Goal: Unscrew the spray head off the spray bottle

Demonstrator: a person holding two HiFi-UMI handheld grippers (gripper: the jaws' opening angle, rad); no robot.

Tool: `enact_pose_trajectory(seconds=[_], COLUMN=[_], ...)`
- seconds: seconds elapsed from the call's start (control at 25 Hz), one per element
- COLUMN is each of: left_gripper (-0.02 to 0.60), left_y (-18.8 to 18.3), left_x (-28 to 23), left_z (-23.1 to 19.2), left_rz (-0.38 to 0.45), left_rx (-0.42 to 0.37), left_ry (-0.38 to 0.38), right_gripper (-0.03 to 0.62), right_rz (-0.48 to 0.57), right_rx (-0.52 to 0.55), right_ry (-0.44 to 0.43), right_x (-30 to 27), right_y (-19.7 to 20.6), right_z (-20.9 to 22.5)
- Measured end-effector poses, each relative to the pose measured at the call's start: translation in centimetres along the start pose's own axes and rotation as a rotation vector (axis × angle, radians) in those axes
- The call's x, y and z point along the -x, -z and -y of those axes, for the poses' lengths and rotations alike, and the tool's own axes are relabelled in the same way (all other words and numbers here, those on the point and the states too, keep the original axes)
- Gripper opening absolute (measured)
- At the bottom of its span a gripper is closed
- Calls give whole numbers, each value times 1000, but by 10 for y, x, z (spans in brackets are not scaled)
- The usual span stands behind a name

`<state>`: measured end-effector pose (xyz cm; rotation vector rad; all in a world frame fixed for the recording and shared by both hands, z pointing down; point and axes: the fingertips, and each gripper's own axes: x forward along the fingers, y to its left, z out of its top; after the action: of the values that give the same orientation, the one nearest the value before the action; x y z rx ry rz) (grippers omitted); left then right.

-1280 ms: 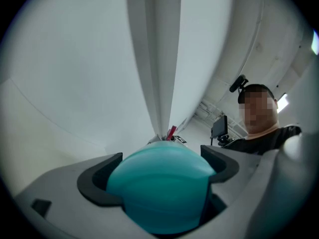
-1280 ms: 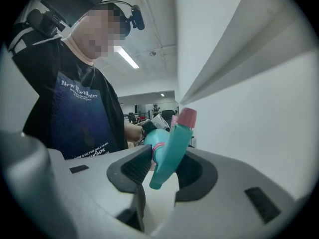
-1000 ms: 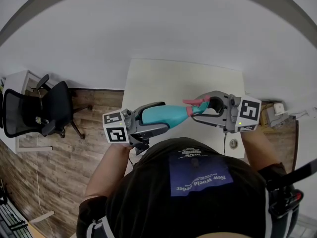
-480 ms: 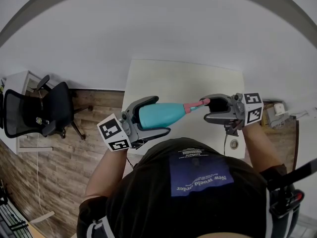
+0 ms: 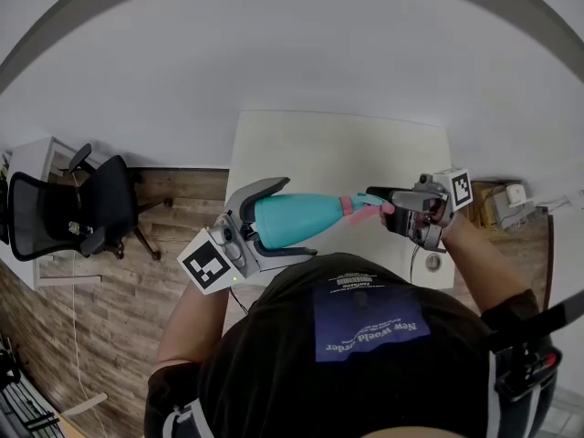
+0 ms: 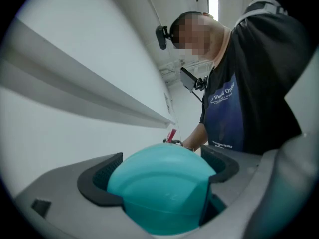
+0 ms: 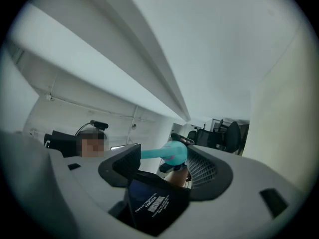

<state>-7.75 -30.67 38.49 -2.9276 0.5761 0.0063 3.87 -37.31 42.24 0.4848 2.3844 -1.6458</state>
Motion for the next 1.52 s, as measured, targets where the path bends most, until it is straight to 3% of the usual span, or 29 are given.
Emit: enact_pose_trajectory(seconds=[0.16,0.4,0.68,0.88,1.04,1.24,1.44,1.52], left_gripper=[502,502,502,502,502,502,502,502], left_y=[-1,-12,-2,3,5,6,1,1], left_x=[-1,-5,-17,-17,-22,-19,-22,-20], left_z=[4,10,23,26,28,22,14,8], left_rz=[-41,-66,-122,-158,-159,-136,-110,-88], left_rx=[-127,-255,-385,-436,-426,-333,-204,-71], left_ry=[40,58,75,92,85,64,77,71], right_gripper=[264,264,264,259,132,127,127,127], right_rz=[10,-46,-132,-181,-174,-190,-230,-254], right_rx=[-133,-247,-313,-313,-278,-173,39,134], right_ry=[-68,-48,7,46,85,123,200,224], right_x=[-22,-41,-52,-67,-61,-63,-55,-58], right_y=[0,7,23,32,34,31,28,27], right_z=[-8,-4,7,15,18,17,16,13])
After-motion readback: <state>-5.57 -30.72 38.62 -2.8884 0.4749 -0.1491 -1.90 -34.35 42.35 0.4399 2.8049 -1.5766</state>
